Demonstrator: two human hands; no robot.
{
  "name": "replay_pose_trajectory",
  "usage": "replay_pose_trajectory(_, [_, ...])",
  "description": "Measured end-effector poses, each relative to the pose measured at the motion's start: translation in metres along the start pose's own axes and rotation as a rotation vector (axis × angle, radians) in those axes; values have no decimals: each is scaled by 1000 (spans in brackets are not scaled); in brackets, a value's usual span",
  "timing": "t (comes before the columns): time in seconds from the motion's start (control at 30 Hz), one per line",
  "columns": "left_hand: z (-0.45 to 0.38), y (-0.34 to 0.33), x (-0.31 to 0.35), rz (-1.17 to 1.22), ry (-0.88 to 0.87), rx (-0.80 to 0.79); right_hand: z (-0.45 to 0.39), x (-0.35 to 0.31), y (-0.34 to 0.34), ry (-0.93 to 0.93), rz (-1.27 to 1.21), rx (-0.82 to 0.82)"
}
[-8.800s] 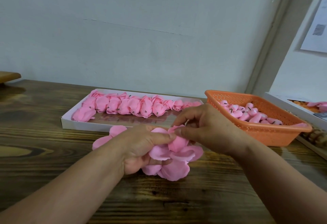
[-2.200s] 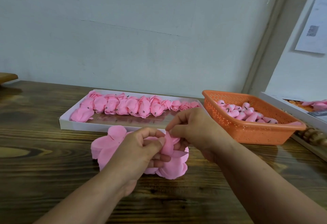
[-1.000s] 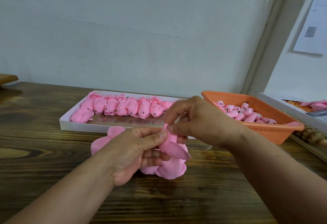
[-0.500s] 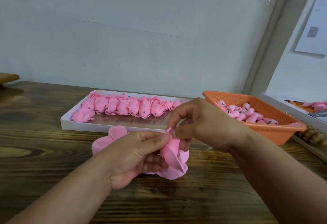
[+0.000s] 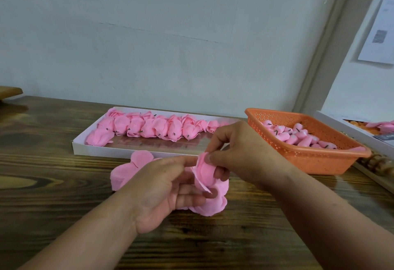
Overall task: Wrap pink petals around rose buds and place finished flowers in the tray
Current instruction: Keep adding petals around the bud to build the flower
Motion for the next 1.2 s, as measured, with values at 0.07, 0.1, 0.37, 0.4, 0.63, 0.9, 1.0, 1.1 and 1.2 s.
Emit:
replay_pose_trajectory(0.07, [1, 0, -1, -61, -19, -55, -1, 3, 1, -13, -18, 18])
replay_pose_trajectory(0.1, [1, -1, -2, -86, -32, -77, -2, 3, 1, -15, -22, 25])
replay_pose_trajectory(0.37, [1, -4, -7, -131, -136, 37, -1, 4, -2, -25, -49, 24])
replay_pose_trajectory(0.4, [1, -4, -7, -122, -146, 48, -1, 4, -3, -28, -52, 24])
replay_pose_trajectory(0.63, [3, -6, -8, -86, -137, 17, -2, 7, 0, -60, -74, 48])
replay_pose_trajectory(0.9, [4, -5, -8, -13, -125, -67, 0, 4, 5, -42, -82, 20])
replay_pose_trajectory(1.0, [4, -5, -9, -18, -127, -86, 0, 4, 5, -24, -72, 9])
replay_pose_trajectory(1.1, [2, -4, -10, -25, -127, -79, -1, 5, 3, -21, -63, -5])
replay_pose_trajectory(1.2, [2, -4, -12, -47, -125, -48, -1, 5, 2, -15, -42, -17])
Point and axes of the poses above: each hand's wrist, its own z-axis away from the middle knuckle, its own y-axis out of the back of the hand, x = y × z, the point moved 3 cm from there along -z, towards the middle knuckle, and after that the axes turned 6 degrees about x, right-handed, at the moved point
